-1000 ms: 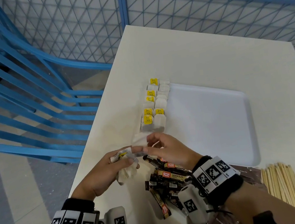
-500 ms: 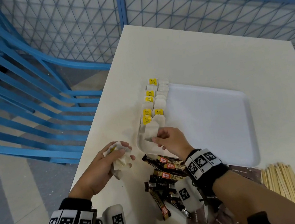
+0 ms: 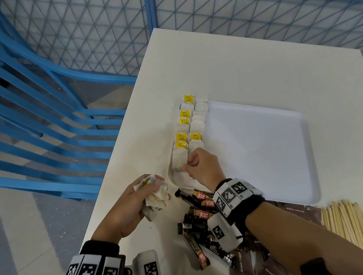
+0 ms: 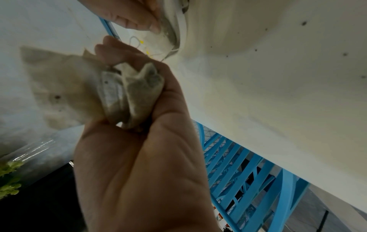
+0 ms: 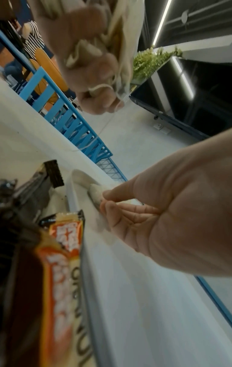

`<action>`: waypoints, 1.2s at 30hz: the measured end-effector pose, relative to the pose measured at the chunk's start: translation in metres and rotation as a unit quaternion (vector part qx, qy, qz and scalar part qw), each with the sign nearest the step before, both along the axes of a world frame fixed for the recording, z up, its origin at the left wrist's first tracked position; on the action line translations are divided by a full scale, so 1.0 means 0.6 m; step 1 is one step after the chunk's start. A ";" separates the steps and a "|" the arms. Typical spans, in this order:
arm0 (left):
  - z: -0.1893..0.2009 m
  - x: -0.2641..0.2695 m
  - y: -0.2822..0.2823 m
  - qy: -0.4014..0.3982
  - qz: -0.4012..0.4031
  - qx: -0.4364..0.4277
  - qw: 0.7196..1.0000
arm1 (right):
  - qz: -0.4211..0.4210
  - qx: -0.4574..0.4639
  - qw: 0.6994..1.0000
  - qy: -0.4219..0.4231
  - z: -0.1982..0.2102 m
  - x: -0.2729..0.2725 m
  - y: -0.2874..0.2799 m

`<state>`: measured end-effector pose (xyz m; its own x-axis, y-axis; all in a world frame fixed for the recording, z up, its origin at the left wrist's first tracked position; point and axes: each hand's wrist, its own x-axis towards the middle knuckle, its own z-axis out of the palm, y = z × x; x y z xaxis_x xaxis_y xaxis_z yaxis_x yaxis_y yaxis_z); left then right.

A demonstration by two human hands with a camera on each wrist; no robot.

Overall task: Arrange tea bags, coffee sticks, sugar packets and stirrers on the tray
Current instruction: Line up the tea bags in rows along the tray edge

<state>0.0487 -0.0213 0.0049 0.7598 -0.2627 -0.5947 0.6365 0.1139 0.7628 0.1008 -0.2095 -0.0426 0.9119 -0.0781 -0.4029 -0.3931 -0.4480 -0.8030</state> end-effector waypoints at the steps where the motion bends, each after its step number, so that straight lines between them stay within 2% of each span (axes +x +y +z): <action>1: -0.001 0.001 -0.001 0.002 0.003 -0.001 1.000 | 0.001 0.001 1.000 -0.006 0.004 -0.001 -0.001; 4: -0.002 0.004 -0.004 0.007 0.018 0.004 1.000 | 0.022 -0.012 0.999 -0.044 0.020 -0.009 -0.003; 7: 0.001 0.007 -0.011 0.012 0.028 0.017 0.999 | 0.102 -0.012 0.990 -0.096 0.056 -0.030 -0.002; 11: 0.005 0.010 -0.019 0.002 0.022 0.018 1.000 | 0.261 0.063 0.952 -0.148 0.100 -0.072 0.002; 14: 0.006 0.011 -0.022 -0.010 0.017 0.027 0.999 | 0.323 0.037 0.925 -0.196 0.109 -0.093 0.002; 18: 0.009 0.010 -0.028 0.003 0.010 0.014 1.000 | 0.274 0.020 0.936 -0.218 0.102 -0.096 0.002; 26: 0.022 0.005 -0.039 0.011 0.010 -0.003 1.000 | 0.178 0.080 0.949 -0.247 0.092 -0.093 -0.003; 32: 0.015 0.004 -0.035 0.018 0.061 -0.006 0.998 | 0.126 0.157 0.966 -0.162 0.104 -0.095 -0.008; 36: 0.007 0.003 -0.030 0.018 0.083 -0.019 0.996 | 0.073 0.217 0.967 -0.111 0.096 -0.085 -0.014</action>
